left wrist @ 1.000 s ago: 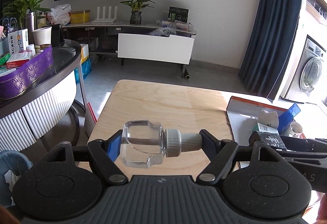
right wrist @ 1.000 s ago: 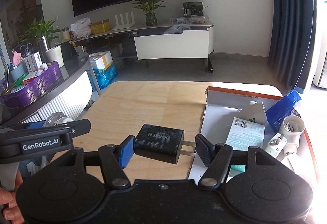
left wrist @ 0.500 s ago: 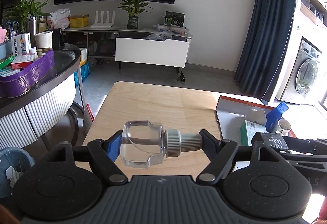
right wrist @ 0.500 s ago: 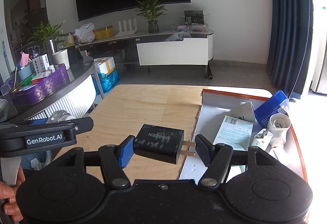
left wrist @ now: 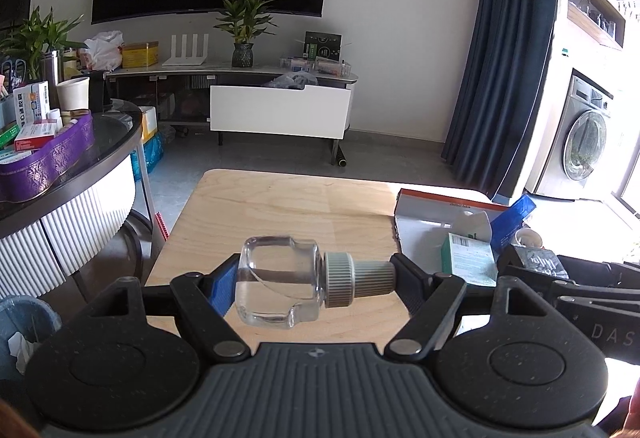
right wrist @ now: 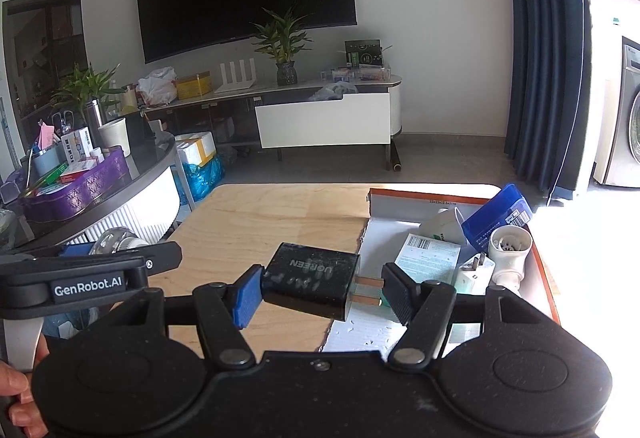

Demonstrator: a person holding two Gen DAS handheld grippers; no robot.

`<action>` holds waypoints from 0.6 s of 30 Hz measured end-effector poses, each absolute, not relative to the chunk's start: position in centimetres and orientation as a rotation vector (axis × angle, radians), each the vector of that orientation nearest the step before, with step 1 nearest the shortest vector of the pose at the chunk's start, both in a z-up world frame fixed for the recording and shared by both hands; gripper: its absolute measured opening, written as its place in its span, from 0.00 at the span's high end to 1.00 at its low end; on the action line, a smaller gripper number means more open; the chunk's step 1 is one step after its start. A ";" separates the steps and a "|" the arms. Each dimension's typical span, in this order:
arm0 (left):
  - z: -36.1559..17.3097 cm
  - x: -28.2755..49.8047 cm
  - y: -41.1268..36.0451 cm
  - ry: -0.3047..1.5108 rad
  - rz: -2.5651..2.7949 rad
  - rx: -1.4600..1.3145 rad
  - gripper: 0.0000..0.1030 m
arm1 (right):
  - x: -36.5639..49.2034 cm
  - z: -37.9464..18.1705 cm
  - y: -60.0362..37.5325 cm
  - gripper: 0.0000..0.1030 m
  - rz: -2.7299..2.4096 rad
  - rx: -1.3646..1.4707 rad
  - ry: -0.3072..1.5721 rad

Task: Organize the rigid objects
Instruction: 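Carry the glass bottle with left tool while right tool carries the black charger over the box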

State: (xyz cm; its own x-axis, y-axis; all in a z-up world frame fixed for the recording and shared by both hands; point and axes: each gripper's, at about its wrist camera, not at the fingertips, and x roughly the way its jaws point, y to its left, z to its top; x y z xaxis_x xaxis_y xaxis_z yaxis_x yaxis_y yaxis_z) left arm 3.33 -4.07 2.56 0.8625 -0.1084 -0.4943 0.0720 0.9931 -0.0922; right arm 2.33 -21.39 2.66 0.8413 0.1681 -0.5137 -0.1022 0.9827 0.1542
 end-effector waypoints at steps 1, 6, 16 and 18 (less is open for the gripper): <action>2.6 3.2 -4.3 0.521 -0.099 -0.071 0.23 | 2.2 2.8 -21.5 0.25 0.141 0.125 0.549; 2.8 2.8 -5.3 0.517 -0.122 -0.065 0.23 | 1.2 3.1 -22.5 0.25 0.119 0.132 0.533; 2.7 2.6 -6.9 0.517 -0.169 -0.046 0.23 | 0.3 3.3 -24.3 0.25 0.074 0.148 0.519; 2.6 2.6 -7.1 0.520 -0.179 -0.043 0.23 | 0.3 3.3 -24.6 0.25 0.066 0.153 0.518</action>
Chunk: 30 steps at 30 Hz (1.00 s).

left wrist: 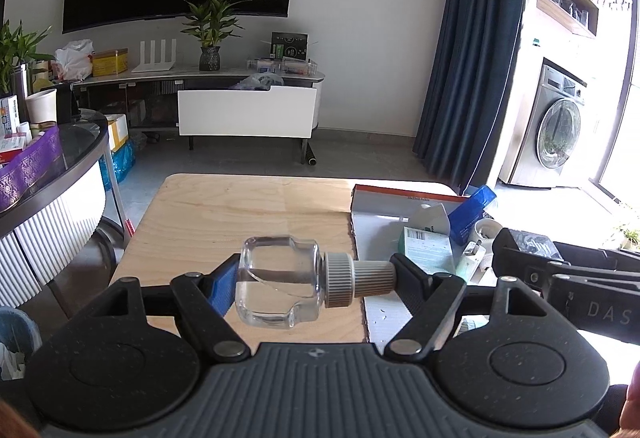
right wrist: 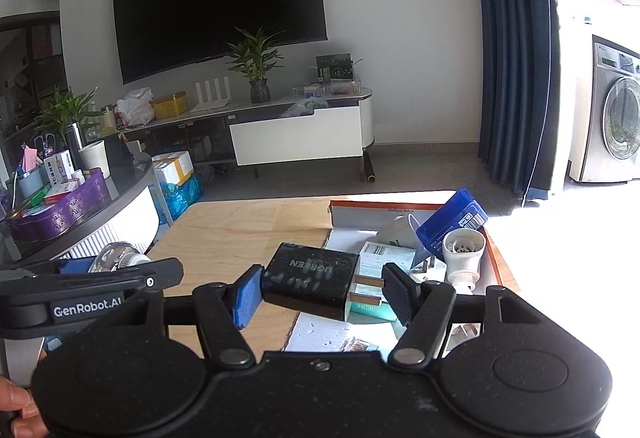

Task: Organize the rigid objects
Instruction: 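Carry the glass bottle with left tool while right tool carries the black charger over the box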

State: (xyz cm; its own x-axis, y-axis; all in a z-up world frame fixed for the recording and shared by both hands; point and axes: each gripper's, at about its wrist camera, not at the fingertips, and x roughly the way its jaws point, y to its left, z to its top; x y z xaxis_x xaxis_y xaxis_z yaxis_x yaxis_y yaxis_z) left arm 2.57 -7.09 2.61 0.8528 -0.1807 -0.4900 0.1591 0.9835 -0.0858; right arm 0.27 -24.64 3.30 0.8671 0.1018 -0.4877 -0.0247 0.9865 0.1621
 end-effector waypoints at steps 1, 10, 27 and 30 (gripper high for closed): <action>2.6 2.6 -7.2 0.521 -0.183 -0.041 0.23 | 0.2 3.3 -24.9 0.25 0.062 0.155 0.518; 2.1 2.9 -8.9 0.538 -0.237 -0.022 0.23 | -0.1 3.2 -26.7 0.25 0.014 0.163 0.516; 1.8 4.3 -13.4 0.556 -0.365 0.024 0.23 | -0.8 3.1 -31.7 0.25 -0.125 0.188 0.516; 1.6 4.7 -14.3 0.561 -0.379 0.031 0.23 | -0.6 3.1 -32.4 0.25 -0.140 0.192 0.514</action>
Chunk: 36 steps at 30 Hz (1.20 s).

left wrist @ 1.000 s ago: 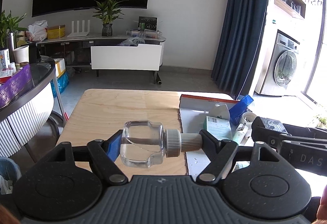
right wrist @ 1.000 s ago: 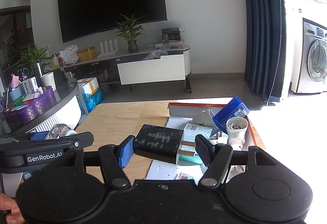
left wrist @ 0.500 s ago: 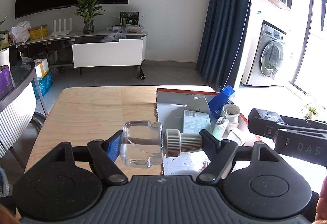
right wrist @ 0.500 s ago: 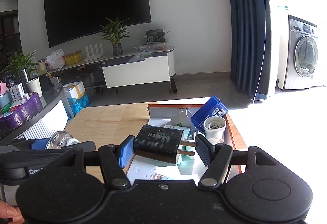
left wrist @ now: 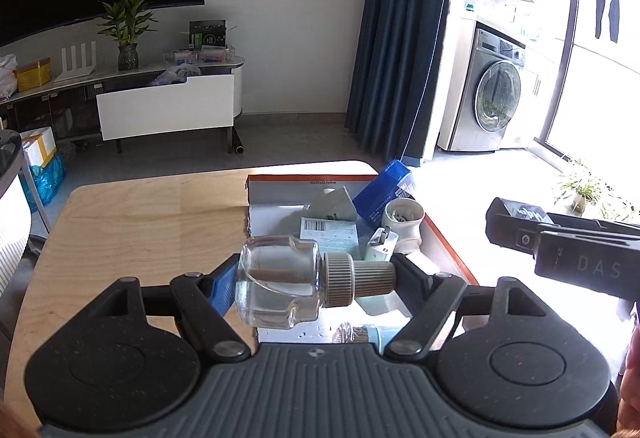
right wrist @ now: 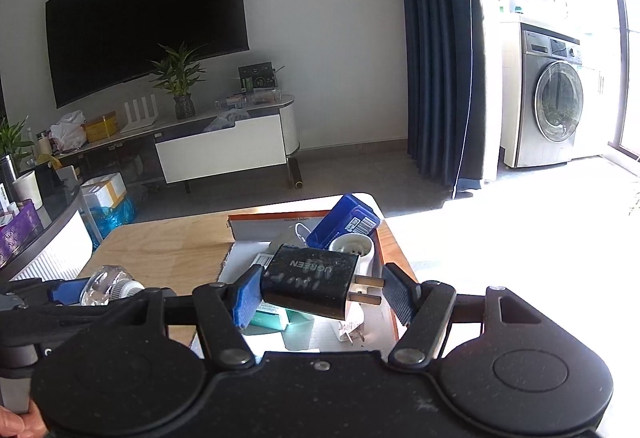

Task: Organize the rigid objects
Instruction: 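Carry the glass bottle with left tool while right tool carries the black charger over the box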

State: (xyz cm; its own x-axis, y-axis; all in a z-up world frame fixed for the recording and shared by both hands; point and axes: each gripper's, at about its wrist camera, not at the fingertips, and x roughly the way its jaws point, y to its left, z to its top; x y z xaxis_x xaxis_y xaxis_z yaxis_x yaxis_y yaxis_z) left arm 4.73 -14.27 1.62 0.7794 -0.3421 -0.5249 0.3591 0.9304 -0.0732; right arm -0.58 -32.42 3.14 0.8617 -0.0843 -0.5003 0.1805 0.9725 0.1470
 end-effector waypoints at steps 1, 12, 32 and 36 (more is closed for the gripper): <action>1.6 4.8 -14.4 0.562 -0.383 0.033 0.23 | -0.5 3.1 -32.6 0.25 -0.144 0.193 0.514; 1.1 6.1 -16.1 0.582 -0.418 0.049 0.23 | 0.6 3.2 -33.3 0.25 -0.147 0.192 0.522; 0.2 7.9 -17.9 0.628 -0.450 0.053 0.23 | 3.7 2.7 -34.1 0.25 -0.129 0.186 0.547; -0.1 8.2 -18.4 0.634 -0.460 0.058 0.23 | 4.2 2.5 -34.3 0.25 -0.127 0.187 0.554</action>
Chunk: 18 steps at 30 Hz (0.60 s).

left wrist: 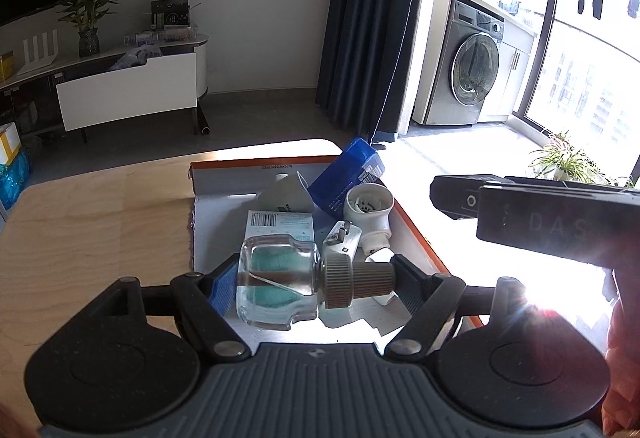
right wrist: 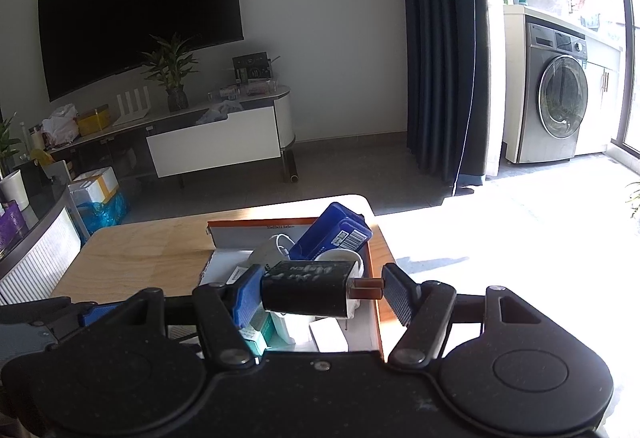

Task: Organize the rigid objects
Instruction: 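Carry the glass bottle with left tool while right tool carries the black charger over the box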

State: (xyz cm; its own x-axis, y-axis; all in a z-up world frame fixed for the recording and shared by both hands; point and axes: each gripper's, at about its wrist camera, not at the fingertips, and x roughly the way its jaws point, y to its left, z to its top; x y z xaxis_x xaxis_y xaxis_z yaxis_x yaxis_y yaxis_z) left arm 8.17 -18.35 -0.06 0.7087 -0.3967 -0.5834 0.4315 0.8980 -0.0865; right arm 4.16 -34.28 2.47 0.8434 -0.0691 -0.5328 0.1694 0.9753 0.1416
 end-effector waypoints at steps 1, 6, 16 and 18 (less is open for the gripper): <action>-0.2 8.2 -18.4 0.638 -0.462 0.059 0.23 | 4.2 2.4 -34.3 0.25 -0.126 0.187 0.557; -0.5 8.6 -18.7 0.652 -0.469 0.061 0.23 | 4.7 2.1 -34.6 0.25 -0.124 0.191 0.568; -1.1 9.5 -19.3 0.669 -0.474 0.062 0.23 | 6.0 1.6 -34.9 0.24 -0.115 0.191 0.591; -1.2 9.5 -19.4 0.673 -0.476 0.062 0.23 | 6.4 1.5 -34.9 0.24 -0.112 0.191 0.597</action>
